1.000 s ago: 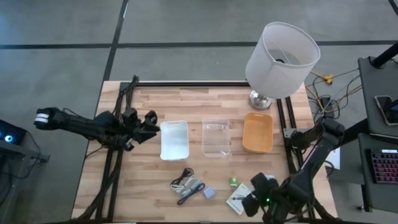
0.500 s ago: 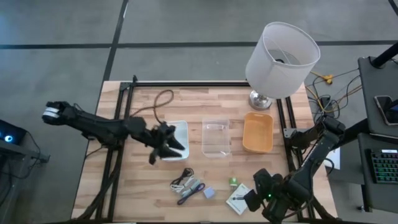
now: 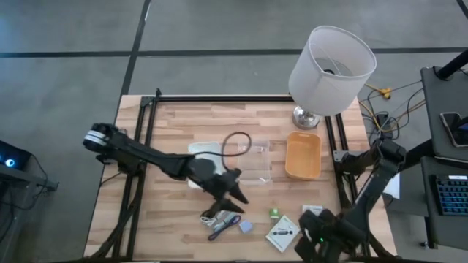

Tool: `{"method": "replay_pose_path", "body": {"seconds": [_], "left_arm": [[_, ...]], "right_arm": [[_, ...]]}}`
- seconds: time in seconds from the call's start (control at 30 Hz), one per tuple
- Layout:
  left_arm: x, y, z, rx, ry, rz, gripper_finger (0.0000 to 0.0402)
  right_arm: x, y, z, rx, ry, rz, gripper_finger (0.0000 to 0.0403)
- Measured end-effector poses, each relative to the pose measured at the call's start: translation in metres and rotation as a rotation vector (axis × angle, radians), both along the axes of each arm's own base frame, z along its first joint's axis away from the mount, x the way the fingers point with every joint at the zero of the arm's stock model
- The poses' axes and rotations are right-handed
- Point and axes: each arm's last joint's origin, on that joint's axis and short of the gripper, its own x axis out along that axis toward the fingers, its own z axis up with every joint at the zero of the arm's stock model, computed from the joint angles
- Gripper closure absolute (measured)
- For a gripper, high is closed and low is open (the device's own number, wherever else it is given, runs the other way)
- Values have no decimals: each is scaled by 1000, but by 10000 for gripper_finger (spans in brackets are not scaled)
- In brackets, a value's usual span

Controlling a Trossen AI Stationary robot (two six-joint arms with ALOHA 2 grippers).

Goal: Pick and place items into bin
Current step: Put the black charger cable into the white bin

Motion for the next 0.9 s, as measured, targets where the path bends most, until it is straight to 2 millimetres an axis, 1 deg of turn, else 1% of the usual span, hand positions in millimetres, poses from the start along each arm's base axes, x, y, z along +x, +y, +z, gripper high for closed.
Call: {"method": "replay_pose_path", "body": {"seconds": [0.07,0.17,0.23,0.33,0.47,0.57,0.67,0.77,0.87,0.9], "left_arm": [[12,-11,-4,-12,12,-16,278],[27,-33,-17,4,42,-58,308],[36,-46,-28,20,62,-83,329],[48,-60,-38,29,70,-90,360],[65,-68,-58,45,104,-78,395],[76,-72,-75,51,142,-72,398],[79,-73,-83,52,200,-49,401],[70,-69,-79,130,276,-4,401],[48,-62,-55,231,310,47,401],[41,-59,-42,244,307,56,401]], "right_arm": [[-8,12,-11,16,28,-23,132],[-19,31,-29,38,54,-106,138],[-21,40,-38,51,58,-157,139],[-19,49,-43,71,50,-179,139],[-13,57,-59,36,56,-160,140],[-10,63,-67,23,60,-153,142],[-8,66,-72,11,64,-170,146],[-4,64,-72,-17,21,-190,149],[1,54,-70,-89,-8,-210,147],[3,50,-67,-105,-7,-201,146]]}}
